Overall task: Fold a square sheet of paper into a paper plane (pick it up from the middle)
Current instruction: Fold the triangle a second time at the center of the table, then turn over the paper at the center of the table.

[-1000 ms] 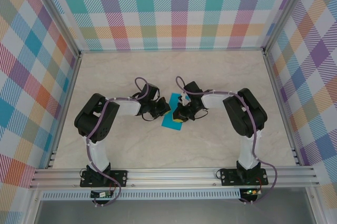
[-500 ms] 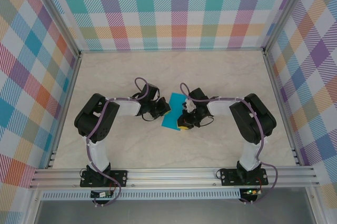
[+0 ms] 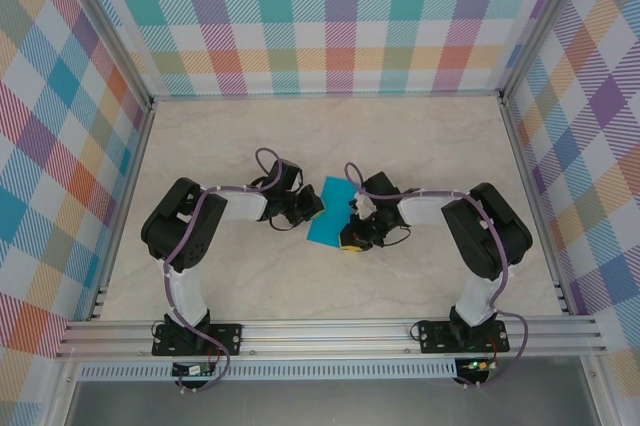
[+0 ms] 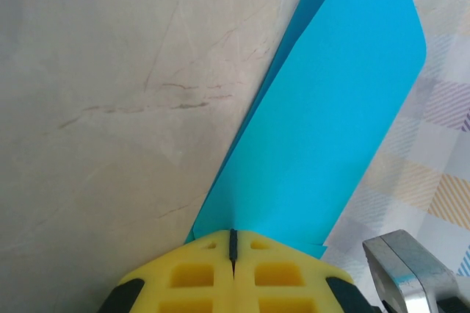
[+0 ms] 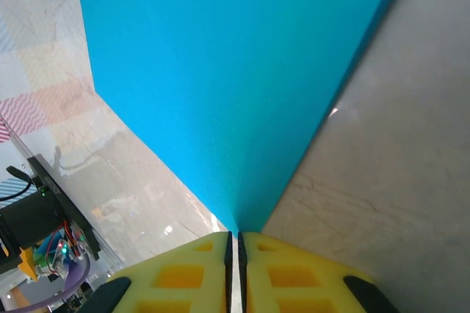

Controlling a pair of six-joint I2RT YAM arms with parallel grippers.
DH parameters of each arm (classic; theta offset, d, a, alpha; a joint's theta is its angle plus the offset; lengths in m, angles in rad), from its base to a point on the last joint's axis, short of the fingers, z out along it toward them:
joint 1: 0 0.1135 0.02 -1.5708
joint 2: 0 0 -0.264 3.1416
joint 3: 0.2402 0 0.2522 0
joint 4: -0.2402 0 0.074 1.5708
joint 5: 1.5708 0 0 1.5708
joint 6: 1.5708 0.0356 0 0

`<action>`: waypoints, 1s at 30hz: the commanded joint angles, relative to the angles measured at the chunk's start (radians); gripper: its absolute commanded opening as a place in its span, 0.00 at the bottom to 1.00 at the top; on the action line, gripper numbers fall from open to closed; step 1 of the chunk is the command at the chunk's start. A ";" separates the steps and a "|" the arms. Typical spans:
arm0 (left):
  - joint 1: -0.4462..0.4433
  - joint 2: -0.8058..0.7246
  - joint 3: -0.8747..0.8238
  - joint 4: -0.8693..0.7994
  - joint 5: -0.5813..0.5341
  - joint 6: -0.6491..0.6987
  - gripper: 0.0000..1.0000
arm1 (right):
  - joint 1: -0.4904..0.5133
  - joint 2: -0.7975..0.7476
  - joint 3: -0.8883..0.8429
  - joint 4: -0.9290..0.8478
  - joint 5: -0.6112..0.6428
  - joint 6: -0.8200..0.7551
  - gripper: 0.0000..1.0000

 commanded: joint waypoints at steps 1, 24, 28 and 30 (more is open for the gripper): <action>-0.008 0.036 -0.039 -0.082 -0.064 -0.005 0.00 | 0.006 -0.016 -0.033 -0.087 -0.012 -0.026 0.15; -0.018 -0.043 -0.017 -0.096 -0.039 0.015 0.00 | -0.072 0.042 0.151 -0.039 0.136 0.238 0.40; -0.017 -0.048 -0.020 -0.097 -0.036 0.012 0.00 | -0.072 0.067 0.154 -0.018 0.116 0.246 0.35; -0.018 -0.055 -0.027 -0.098 -0.040 0.009 0.00 | -0.071 0.067 0.145 0.005 0.109 0.254 0.35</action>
